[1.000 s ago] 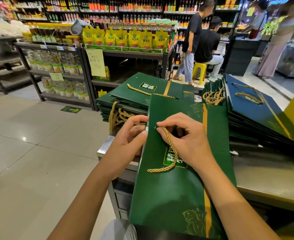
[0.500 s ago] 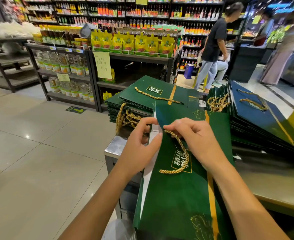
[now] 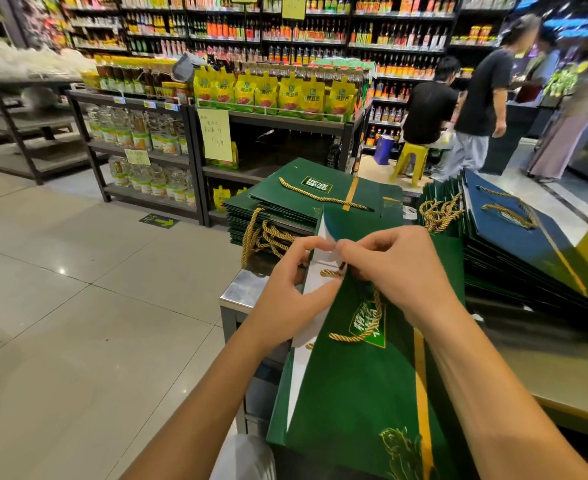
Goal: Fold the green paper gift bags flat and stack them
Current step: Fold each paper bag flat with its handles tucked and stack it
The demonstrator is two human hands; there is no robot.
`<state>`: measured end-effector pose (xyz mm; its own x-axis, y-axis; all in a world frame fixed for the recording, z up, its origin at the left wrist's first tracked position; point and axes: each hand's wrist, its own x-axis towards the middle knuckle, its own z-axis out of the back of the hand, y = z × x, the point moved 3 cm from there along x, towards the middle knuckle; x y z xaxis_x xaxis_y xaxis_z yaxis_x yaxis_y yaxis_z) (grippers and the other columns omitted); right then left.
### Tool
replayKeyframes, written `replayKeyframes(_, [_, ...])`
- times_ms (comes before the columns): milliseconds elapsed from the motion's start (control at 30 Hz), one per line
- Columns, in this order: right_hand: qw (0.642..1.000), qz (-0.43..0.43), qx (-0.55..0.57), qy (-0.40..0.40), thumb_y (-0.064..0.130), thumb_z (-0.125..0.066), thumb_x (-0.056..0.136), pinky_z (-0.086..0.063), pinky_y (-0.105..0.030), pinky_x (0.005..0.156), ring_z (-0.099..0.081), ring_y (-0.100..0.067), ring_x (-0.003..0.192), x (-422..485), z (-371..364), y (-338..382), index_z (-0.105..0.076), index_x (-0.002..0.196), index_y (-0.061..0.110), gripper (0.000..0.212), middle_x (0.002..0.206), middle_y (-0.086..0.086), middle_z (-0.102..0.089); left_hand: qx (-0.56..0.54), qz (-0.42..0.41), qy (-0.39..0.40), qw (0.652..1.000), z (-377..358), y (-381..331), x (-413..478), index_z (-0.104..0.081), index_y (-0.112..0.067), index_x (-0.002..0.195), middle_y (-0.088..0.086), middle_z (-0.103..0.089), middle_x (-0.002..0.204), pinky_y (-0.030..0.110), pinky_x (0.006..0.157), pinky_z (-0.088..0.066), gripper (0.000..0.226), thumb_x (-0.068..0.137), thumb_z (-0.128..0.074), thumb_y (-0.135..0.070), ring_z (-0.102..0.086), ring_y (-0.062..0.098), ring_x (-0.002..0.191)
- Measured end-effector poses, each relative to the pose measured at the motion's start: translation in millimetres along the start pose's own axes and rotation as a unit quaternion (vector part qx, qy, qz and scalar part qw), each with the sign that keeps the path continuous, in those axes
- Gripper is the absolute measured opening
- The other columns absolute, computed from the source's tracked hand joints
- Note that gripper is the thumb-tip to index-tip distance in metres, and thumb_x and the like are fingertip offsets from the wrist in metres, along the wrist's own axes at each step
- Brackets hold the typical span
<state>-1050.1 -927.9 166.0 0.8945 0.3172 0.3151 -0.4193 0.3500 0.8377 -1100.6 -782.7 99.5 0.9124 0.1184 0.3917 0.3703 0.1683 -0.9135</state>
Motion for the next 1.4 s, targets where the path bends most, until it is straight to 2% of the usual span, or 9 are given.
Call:
replayKeyframes(133, [0.999,0.0,0.043,-0.023,0.029,-0.075,0.086,-0.048,-0.03,0.055,-0.058,-0.008,0.053,-3.3,0.3,-4.4,-0.077,0.062,0.019,0.026,0.057,-0.004,-0.067,0.026,-0.005,-0.031,0.999,-0.3,-0.7,-0.6,-0.064,-0.028,0.111,-0.004,-0.066,0.107,0.059,0.087,-0.056,0.03,0.082,-0.067,-0.037,-0.065,0.026,0.1])
replayKeyframes(300, [0.996,-0.001,0.08,-0.043,0.029,-0.076,0.087,-0.049,-0.031,0.057,-0.06,-0.011,0.055,-7.7,-2.0,-8.7,-0.078,0.065,0.02,0.024,0.058,-0.003,-0.068,0.044,-0.007,-0.068,0.997,-2.7,0.2,2.0,-0.07,-0.04,0.094,-0.012,-0.066,0.102,0.044,0.09,-0.054,0.02,0.08,-0.065,-0.052,-0.063,0.011,0.097])
replayKeyframes(567, [0.995,0.013,0.09,-0.049,0.025,-0.078,0.086,-0.05,-0.027,0.055,-0.06,-0.009,0.054,-8.1,0.3,-11.0,-0.078,0.067,0.018,0.021,0.057,-0.001,-0.068,0.07,-0.034,-0.082,0.994,-5.0,0.6,2.5,-0.07,-0.04,0.092,-0.008,-0.063,0.103,0.02,0.086,-0.046,0.007,0.086,-0.066,-0.042,-0.061,0.007,0.099])
replayKeyframes(733, [0.995,0.035,0.082,-0.053,0.024,-0.08,0.084,-0.053,-0.031,0.056,-0.063,-0.011,0.057,-5.9,2.2,-11.2,-0.077,0.07,0.017,0.015,0.061,0.001,-0.07,0.055,-0.03,-0.064,0.996,-3.7,0.8,1.9,-0.062,-0.018,0.095,-0.007,-0.057,0.088,0.017,0.076,-0.044,0.011,0.097,-0.058,-0.008,-0.054,0.005,0.082])
replayKeyframes(833, [0.992,0.029,0.103,-0.061,0.022,-0.079,0.084,-0.048,-0.024,0.054,-0.062,-0.008,0.056,-2.7,5.5,-12.2,-0.076,0.071,0.016,0.015,0.061,0.003,-0.07,-0.033,0.023,-0.076,0.996,4.5,5.4,1.7,-0.054,-0.019,0.09,-0.003,-0.056,0.084,0.024,0.066,-0.045,0.008,0.097,-0.05,-0.017,-0.052,0.014,0.077])
replayKeyframes(967, [0.994,0.044,0.081,-0.067,0.027,-0.079,0.084,-0.05,-0.026,0.057,-0.065,-0.01,0.062,-2.1,5.7,-10.3,-0.077,0.072,0.019,0.015,0.066,0.004,-0.072,-0.156,0.095,-0.119,0.976,10.8,13.2,2.8,-0.053,-0.033,0.077,0.013,-0.065,0.1,0.036,0.061,-0.042,0.02,0.093,-0.045,-0.022,-0.063,0.031,0.092])
replayKeyframes(1100, [0.993,0.103,-0.019,-0.054,0.029,-0.076,0.083,-0.05,-0.018,0.064,-0.064,-0.004,0.071,-5.2,-6.7,-4.1,-0.074,0.076,0.024,0.008,0.073,0.01,-0.07,-0.265,0.098,-0.108,0.953,8.9,7.4,1.0,-0.043,-0.016,0.096,0.012,-0.073,0.092,0.034,0.056,-0.06,0.016,0.107,-0.035,-0.007,-0.073,0.027,0.08])
replayKeyframes(1267, [0.974,0.171,-0.149,-0.021,0.019,-0.069,0.088,-0.034,-0.005,0.086,-0.054,-0.012,0.1,-6.8,-21.3,-19.3,-0.074,0.099,0.024,0.013,0.1,0.008,-0.062,-0.296,0.109,-0.097,0.944,11.7,4.0,0.2,-0.045,-0.012,0.105,0.017,-0.07,0.099,0.031,0.054,-0.059,0.005,0.105,-0.044,-0.007,-0.072,0.023,0.078])
replayKeyframes(1400, [0.966,0.198,-0.166,-0.003,0.017,-0.073,0.088,-0.026,0.002,0.094,-0.053,-0.01,0.11,-11.7,-14.8,-27.6,-0.075,0.114,0.02,0.026,0.113,0.006,-0.063,-0.221,0.11,-0.062,0.967,12.1,7.1,0.0,-0.049,-0.017,0.132,0.006,-0.073,0.112,0.027,0.069,-0.058,0.052,0.09,-0.064,0.009,-0.072,0.016,0.091])
